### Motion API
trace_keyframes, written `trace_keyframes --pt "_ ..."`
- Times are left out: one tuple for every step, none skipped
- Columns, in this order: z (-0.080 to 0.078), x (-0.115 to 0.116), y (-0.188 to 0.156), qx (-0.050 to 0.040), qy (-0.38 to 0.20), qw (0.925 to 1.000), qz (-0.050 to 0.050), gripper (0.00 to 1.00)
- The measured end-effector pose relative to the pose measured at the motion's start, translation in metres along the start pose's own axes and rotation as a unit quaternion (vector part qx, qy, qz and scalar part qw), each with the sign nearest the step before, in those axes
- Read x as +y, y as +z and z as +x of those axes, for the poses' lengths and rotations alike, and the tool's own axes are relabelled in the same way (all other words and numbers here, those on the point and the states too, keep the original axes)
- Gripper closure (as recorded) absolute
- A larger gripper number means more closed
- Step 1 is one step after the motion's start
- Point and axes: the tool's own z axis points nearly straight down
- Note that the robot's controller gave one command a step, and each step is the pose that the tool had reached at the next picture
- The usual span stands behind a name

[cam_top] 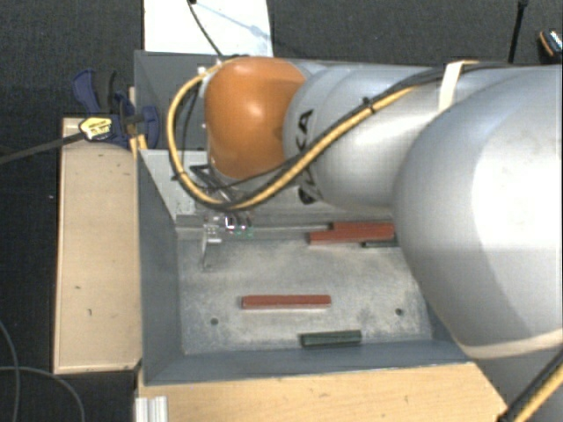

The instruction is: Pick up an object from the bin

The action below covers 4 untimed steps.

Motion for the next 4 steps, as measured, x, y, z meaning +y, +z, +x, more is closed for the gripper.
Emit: trace_keyframes --pt "0.094 -0.048 0.017 0.0038 0.058 0.9983 0.002 0.00" --pt "0.060 -0.108 0.090 0.0021 -0.068 0.9976 0.002 0.00" --pt "0.060 -0.105 0.088 0.0005 -0.067 0.9978 0.001 1.00" --pt "0.031 -0.074 -0.065 -0.0046 -0.168 0.9858 0.000 1.00"
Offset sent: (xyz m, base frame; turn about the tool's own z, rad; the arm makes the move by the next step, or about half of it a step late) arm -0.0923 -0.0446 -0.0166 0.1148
